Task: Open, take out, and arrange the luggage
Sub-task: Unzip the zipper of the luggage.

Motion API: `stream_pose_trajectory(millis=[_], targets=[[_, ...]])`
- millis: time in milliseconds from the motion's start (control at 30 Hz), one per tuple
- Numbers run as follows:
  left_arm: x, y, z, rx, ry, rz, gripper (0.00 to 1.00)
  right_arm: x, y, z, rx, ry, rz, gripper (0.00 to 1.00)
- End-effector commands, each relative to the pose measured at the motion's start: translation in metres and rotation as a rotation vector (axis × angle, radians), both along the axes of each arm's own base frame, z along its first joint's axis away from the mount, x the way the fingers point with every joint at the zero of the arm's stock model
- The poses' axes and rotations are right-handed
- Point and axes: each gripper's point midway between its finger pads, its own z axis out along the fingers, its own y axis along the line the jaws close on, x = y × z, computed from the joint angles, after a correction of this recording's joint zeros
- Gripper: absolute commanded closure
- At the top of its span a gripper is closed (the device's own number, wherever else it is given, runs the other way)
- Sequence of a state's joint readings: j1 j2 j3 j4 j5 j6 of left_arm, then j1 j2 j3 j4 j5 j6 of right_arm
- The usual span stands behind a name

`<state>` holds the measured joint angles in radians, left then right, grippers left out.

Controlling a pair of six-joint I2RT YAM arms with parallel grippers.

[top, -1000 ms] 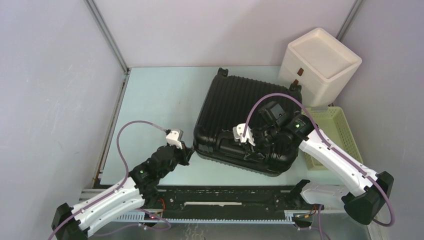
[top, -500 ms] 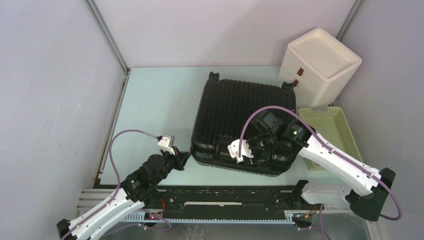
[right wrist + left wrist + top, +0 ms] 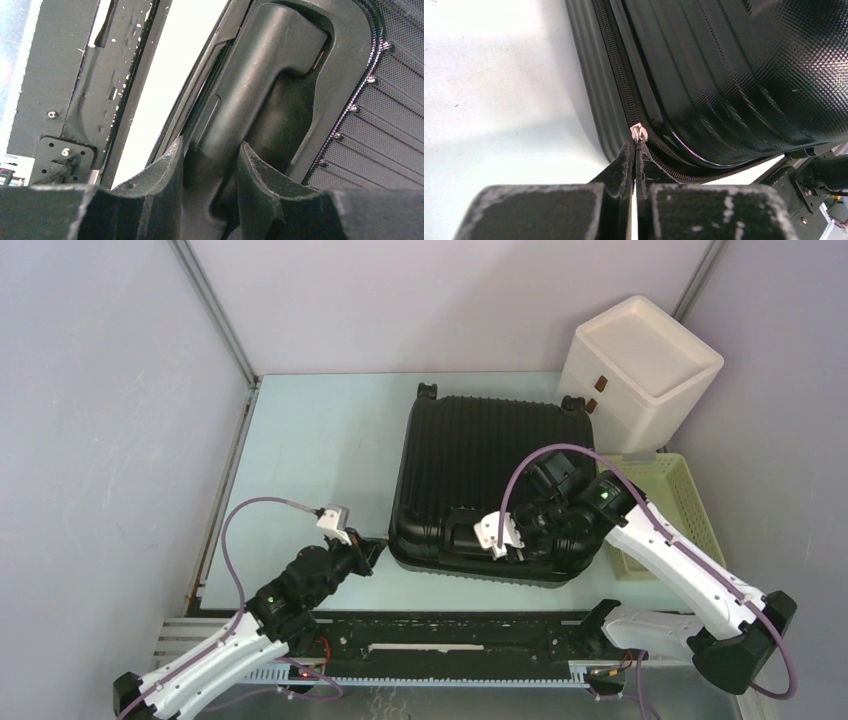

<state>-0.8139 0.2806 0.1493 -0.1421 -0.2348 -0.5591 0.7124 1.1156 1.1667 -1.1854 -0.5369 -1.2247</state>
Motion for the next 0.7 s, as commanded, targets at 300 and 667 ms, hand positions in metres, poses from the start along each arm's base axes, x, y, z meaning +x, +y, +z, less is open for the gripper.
stream_pose_trajectory(millis=[300, 667], targets=[[0.036, 0.045, 0.016, 0.055, -0.107, 0.276, 1.0, 0.018, -0.08, -0.025, -0.24, -0.06, -0.091, 1.0], [0.04, 0.033, 0.014, 0.07, -0.115, 0.23, 1.0, 0.039, -0.059, 0.003, -0.131, -0.066, -0.126, 1.0]])
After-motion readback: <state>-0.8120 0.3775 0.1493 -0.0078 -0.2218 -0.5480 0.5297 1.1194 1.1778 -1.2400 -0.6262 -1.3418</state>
